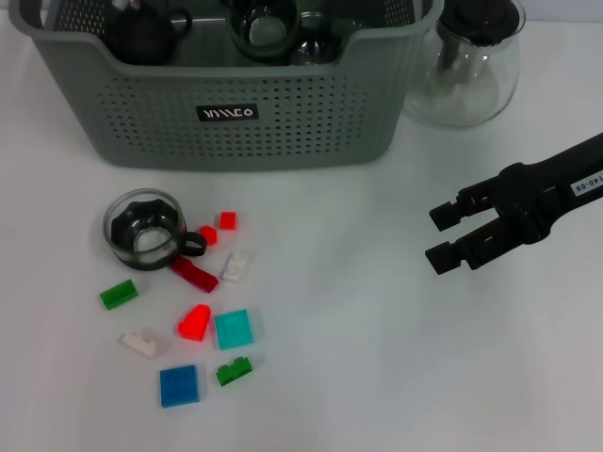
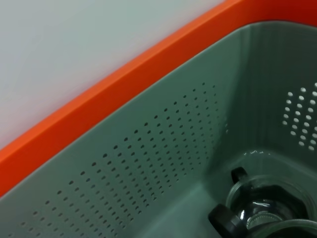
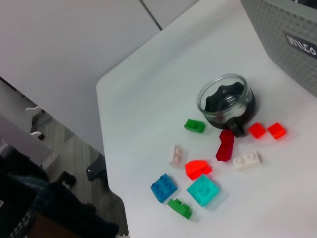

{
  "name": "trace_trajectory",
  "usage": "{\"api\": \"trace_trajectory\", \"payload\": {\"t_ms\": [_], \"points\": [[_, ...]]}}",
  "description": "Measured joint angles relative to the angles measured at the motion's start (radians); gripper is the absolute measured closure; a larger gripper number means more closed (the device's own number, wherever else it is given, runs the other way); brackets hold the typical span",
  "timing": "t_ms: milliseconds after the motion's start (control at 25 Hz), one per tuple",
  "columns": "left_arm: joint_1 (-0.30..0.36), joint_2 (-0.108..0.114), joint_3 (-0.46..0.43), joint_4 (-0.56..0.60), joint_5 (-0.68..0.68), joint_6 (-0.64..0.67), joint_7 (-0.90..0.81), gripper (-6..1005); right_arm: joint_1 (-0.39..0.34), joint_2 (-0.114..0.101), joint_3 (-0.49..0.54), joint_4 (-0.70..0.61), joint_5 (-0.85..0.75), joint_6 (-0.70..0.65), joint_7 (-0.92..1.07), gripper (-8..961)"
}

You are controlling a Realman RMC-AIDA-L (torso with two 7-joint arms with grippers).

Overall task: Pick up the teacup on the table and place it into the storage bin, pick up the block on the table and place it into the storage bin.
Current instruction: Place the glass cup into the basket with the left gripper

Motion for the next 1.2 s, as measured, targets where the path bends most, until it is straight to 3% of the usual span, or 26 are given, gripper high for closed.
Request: {"api": "trace_trajectory", "payload": {"t_ms": [1040,1200], "points": [[0.026,-0.016,0.040,0.011,0.000,-0.017,0.012,883,-0.009,0.005,-0.007,0.000,0.000,0.019,0.000,11],[0.039,-0.020,0.040,0.034,0.000,-0.019,0.012,728,-0.014,0.006,-0.008,0.000,-0.001,0.022,-0.006,12]]}}
